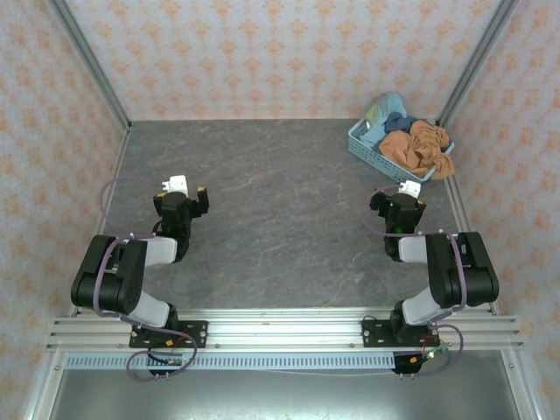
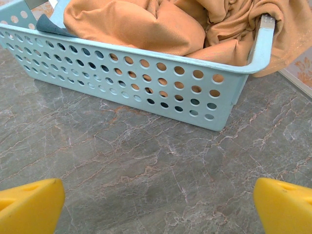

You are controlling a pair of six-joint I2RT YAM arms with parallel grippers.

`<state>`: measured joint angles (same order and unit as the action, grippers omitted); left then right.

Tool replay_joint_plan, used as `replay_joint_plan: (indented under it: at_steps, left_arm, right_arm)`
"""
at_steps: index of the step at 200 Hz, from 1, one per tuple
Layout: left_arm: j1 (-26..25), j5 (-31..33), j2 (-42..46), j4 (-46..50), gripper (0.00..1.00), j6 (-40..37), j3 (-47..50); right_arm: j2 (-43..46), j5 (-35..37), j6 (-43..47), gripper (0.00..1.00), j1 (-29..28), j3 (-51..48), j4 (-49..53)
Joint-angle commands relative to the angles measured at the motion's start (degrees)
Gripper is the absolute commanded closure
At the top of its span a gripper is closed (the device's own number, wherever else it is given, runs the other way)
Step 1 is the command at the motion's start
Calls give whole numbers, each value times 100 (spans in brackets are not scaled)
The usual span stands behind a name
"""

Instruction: Fold and stack the t-shirts

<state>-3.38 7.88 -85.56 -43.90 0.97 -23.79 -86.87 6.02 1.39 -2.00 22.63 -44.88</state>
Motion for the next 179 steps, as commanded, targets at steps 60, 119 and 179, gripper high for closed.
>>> replay_joint_plan:
  at_steps: [60,119,179]
  left_arm:
    - [-639,1983,2281,3728,0,1610,-2094]
    - [-370,-1184,105,7653,0,3221,-6184]
    - [-1336,-2328,-526,7791,14,3366,-6802]
  right_arm:
    - [1704,1056,-1606,1,-363,3220,4874]
    - [-1030,-73,-2752,1,479,7373,8452]
    - [-3915,-894,-2458,2,1098,10281,10612]
